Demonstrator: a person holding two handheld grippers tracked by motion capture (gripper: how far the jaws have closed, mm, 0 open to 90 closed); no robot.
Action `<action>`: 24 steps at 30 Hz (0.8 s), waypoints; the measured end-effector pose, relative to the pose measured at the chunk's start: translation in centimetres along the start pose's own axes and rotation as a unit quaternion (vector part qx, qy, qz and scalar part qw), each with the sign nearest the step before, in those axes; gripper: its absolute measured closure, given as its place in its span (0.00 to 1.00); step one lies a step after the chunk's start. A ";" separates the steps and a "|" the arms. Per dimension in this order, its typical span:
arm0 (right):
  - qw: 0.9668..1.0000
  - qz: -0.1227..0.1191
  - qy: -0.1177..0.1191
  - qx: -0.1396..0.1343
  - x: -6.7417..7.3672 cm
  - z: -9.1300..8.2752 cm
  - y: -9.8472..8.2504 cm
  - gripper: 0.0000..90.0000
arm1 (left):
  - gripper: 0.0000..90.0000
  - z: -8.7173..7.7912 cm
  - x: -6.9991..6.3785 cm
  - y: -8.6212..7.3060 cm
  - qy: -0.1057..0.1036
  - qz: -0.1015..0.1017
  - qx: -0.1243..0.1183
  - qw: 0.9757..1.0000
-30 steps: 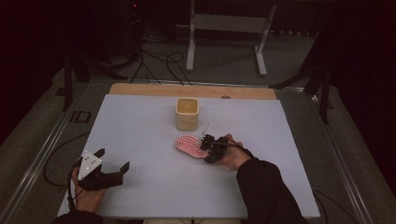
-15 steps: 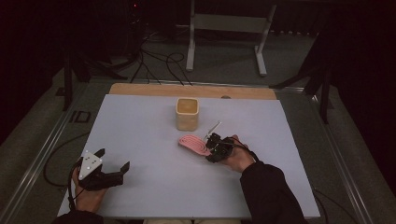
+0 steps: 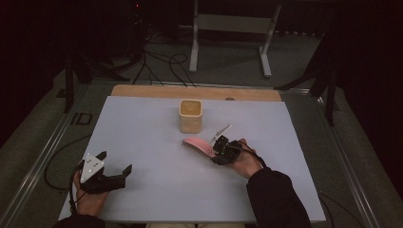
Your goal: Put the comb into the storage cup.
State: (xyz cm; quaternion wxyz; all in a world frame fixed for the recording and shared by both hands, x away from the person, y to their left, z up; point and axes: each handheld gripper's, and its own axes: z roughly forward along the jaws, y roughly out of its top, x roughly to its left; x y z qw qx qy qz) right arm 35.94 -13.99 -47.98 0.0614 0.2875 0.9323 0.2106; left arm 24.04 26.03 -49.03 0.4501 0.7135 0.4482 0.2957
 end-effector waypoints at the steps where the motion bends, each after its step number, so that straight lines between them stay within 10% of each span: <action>1: 1.000 0.000 0.003 -0.001 0.0 0.0 0.0 0.81 | 0.00 0.0 0.0 0.0 0.000 0.000 0.000 1.000; 24: 0.992 0.049 0.031 -0.109 -0.1 -1.7 -1.1 0.88 | 0.00 0.1 -0.1 0.0 0.002 0.000 0.002 1.000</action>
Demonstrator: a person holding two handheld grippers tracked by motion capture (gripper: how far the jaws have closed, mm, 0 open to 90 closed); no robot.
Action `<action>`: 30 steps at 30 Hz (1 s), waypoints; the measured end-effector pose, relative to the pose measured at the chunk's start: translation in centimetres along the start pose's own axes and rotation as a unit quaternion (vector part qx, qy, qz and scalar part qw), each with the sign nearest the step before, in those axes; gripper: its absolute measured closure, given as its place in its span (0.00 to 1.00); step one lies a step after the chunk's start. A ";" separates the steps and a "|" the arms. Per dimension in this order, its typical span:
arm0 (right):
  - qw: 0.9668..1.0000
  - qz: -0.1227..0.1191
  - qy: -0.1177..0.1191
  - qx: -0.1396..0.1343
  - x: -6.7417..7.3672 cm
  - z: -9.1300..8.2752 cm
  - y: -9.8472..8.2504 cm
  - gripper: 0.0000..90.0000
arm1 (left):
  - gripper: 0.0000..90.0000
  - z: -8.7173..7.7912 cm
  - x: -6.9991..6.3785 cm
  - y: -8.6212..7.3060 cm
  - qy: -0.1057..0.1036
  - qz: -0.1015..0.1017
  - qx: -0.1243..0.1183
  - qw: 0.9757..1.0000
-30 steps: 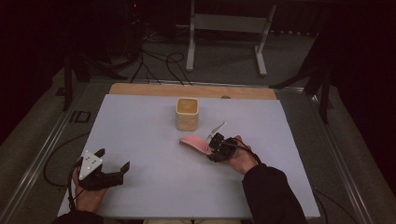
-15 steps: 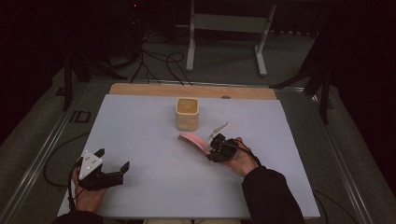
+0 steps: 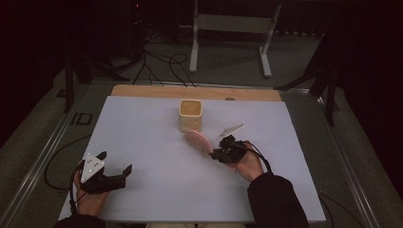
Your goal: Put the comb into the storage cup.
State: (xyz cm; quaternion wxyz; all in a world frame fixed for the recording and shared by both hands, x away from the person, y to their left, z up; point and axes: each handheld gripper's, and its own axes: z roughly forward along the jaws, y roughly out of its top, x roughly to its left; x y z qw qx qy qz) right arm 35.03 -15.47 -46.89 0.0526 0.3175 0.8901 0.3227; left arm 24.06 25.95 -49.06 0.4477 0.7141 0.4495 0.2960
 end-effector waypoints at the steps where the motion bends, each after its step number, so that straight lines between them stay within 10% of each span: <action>1: 1.000 -0.001 0.000 -0.001 0.1 0.0 -0.1 0.88 | 0.00 0.0 0.0 0.0 0.000 0.000 0.000 1.000; 18: 0.998 0.008 0.004 -0.066 0.3 -1.7 -0.8 0.88 | 0.00 0.1 -0.3 -0.1 -0.001 0.001 0.005 1.000; 30: 0.989 0.014 0.010 -0.148 0.8 -3.9 -2.3 0.88 | 0.00 0.8 -1.5 0.8 -0.034 -0.006 0.001 0.999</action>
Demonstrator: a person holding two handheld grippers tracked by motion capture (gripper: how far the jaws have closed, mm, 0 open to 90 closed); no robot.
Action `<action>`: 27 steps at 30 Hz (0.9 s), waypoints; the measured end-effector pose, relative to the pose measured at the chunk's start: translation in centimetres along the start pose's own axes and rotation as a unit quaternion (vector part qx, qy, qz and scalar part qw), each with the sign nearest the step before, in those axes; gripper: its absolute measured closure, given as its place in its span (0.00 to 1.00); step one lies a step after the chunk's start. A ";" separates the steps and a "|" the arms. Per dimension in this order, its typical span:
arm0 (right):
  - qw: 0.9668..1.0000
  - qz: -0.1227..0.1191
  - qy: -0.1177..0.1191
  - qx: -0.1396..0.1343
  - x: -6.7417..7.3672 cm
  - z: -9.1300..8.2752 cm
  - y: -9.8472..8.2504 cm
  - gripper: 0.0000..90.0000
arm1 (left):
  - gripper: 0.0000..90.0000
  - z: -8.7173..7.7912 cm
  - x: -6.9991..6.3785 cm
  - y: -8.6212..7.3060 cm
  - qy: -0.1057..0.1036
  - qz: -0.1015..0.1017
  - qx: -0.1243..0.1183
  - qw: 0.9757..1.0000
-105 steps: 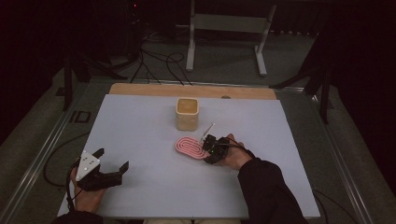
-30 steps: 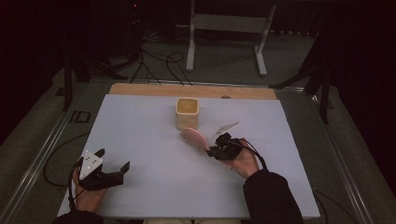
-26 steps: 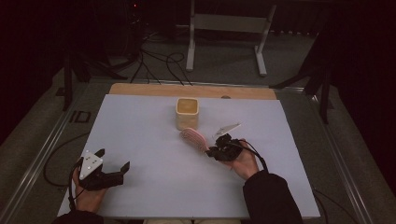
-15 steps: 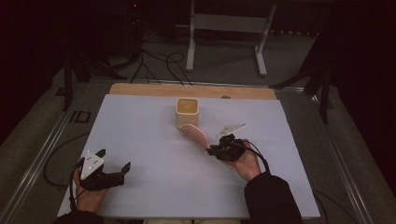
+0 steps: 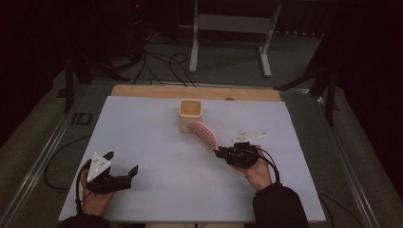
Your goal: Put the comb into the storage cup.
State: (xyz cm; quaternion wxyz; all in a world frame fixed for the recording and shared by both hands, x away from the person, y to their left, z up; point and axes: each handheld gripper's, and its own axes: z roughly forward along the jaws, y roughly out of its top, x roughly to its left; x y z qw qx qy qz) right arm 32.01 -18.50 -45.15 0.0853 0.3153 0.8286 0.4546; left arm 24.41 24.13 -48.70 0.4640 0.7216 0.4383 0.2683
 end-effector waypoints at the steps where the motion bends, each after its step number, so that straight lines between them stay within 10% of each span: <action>1: 1.000 -0.001 0.002 -0.004 0.1 -0.2 0.0 0.88 | 0.00 0.1 -0.1 0.2 -0.005 -0.002 -0.002 1.000; 18: 0.998 0.013 0.013 -0.054 -0.3 -1.9 -0.3 0.88 | 0.00 3.1 -2.3 4.2 -0.078 0.001 -0.015 0.997; 27: 0.996 0.021 0.027 -0.088 -0.3 -3.0 -0.2 0.88 | 0.00 5.7 -4.8 8.1 -0.134 0.022 -0.023 0.990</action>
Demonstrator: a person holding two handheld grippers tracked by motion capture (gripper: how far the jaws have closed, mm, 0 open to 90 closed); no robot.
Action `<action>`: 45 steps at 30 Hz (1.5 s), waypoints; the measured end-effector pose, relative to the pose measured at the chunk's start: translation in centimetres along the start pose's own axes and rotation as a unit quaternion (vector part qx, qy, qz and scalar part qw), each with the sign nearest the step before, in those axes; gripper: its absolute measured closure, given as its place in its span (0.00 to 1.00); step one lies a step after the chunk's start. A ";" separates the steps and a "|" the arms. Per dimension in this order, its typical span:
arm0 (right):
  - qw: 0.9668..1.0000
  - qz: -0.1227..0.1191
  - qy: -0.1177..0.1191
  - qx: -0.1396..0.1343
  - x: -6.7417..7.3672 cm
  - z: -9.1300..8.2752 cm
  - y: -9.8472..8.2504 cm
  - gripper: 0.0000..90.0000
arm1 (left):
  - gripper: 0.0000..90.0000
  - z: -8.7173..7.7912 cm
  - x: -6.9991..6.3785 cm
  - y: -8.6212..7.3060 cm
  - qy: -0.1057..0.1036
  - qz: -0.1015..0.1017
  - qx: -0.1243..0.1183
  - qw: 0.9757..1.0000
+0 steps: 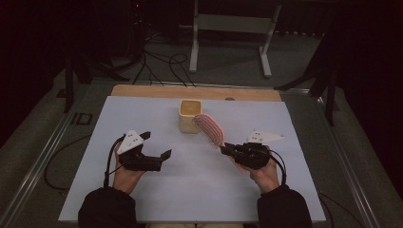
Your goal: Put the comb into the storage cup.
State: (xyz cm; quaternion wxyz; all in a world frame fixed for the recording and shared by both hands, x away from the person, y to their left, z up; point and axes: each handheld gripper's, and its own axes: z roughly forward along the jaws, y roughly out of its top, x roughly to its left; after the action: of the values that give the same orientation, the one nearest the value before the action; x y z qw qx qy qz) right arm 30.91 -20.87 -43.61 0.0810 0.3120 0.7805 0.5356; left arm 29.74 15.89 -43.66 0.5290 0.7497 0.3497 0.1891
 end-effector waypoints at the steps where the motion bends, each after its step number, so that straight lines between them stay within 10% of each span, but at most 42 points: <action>1: 1.000 0.001 0.001 -0.002 0.0 -0.1 0.0 0.88 | 0.00 0.3 -0.2 0.4 -0.004 0.002 -0.001 1.000; 24: 0.996 0.009 0.070 -0.057 0.9 -0.3 0.5 0.88 | 0.00 6.5 -2.9 3.5 -0.106 -0.018 -0.018 0.994; 45: 0.984 0.036 0.154 -0.084 0.8 0.4 0.1 0.88 | 0.08 7.2 -3.3 4.1 -0.221 -0.043 -0.050 0.973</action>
State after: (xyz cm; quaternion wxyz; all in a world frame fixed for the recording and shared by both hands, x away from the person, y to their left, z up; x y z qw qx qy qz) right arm 30.51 -20.12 -43.56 -0.0340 0.2460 0.7241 0.6434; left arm 33.55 7.94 -42.29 0.6378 0.7296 0.2464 0.0130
